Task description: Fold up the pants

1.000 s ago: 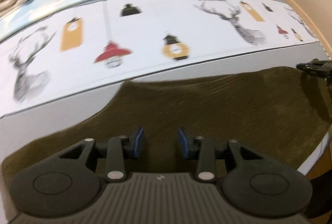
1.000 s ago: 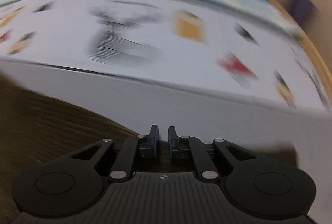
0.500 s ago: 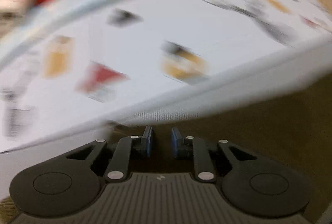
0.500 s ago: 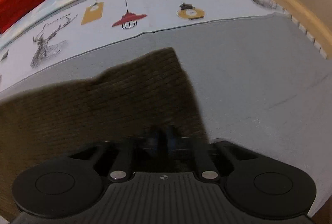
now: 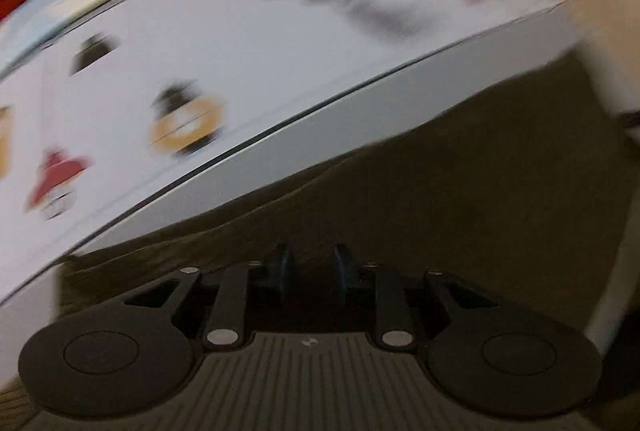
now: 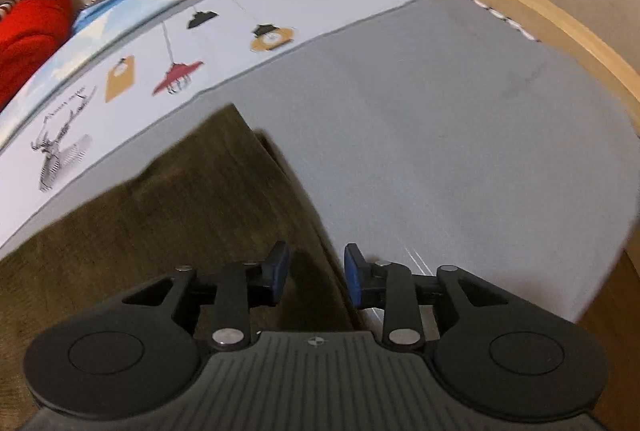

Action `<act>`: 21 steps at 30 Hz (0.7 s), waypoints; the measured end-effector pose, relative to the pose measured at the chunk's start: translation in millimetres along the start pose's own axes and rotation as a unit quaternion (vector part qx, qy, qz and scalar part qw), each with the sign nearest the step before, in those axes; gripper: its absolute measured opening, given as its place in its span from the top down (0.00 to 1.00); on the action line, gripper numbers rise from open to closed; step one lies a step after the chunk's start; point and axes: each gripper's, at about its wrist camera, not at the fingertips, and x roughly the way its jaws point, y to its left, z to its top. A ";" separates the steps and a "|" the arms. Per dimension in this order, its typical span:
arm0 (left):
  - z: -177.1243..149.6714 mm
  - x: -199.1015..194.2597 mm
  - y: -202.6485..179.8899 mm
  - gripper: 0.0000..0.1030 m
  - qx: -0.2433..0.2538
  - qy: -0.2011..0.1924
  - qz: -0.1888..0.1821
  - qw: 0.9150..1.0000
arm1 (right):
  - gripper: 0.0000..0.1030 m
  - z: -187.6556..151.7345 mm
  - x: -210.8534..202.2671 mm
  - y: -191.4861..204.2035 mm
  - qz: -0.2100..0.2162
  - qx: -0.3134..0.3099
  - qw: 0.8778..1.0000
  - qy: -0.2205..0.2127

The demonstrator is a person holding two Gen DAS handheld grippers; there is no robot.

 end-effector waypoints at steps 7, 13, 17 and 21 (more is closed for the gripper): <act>13.2 -61.4 -6.3 0.79 -0.036 -0.130 0.074 0.988 | 0.52 -26.7 -34.8 -22.1 -0.015 0.094 0.995 -0.010; -21.8 -126.4 7.1 0.68 -0.097 -0.133 0.032 0.986 | 0.52 -47.9 -37.6 -48.9 0.006 0.221 0.975 0.002; -60.8 -176.9 -4.9 0.62 -0.074 -0.155 0.020 0.985 | 0.51 -55.6 -29.5 -50.6 0.025 0.245 0.969 0.016; -109.1 -200.3 -19.9 0.59 -0.066 -0.179 0.004 0.982 | 0.48 -58.8 -18.5 -45.4 0.021 0.233 0.972 0.034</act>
